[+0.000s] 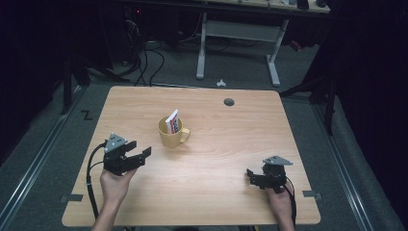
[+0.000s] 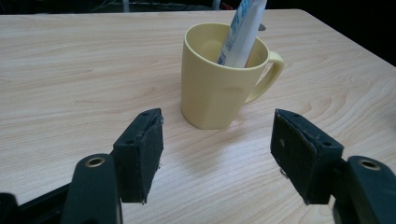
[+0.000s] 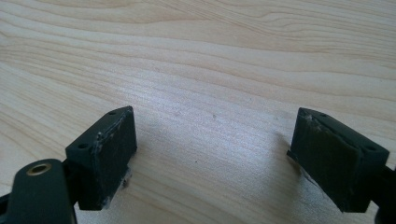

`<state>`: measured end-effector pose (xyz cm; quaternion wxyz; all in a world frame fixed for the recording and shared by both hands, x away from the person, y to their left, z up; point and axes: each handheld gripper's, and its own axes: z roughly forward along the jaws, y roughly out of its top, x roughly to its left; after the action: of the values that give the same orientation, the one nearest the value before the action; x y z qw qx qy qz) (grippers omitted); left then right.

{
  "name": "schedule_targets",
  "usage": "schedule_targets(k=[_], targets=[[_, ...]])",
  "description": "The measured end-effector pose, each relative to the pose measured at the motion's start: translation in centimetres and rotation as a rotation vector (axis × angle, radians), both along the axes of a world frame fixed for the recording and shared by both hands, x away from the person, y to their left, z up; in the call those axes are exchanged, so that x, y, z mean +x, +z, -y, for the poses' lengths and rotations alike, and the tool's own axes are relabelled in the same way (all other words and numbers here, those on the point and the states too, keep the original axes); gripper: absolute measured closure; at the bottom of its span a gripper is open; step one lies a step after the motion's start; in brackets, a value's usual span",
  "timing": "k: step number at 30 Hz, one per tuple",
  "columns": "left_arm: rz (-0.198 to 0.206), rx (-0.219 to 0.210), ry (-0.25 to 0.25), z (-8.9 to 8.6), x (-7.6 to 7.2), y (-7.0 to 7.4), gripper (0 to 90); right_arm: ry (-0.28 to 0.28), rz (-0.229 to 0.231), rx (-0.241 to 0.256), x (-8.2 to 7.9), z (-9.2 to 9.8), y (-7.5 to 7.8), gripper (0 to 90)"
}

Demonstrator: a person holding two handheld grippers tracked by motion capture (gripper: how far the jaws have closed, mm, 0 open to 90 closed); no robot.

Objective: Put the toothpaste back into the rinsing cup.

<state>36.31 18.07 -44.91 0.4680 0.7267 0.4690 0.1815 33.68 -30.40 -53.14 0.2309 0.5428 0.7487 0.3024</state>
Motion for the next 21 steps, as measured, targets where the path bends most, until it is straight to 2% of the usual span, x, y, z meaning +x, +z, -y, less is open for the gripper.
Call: schedule_targets(k=[21], targets=[[-0.039, -0.003, 0.003, -0.1, -0.2, -1.6, 35.2, 0.001, 0.001, -0.001, 0.0, 0.0, 0.0, 14.4]])
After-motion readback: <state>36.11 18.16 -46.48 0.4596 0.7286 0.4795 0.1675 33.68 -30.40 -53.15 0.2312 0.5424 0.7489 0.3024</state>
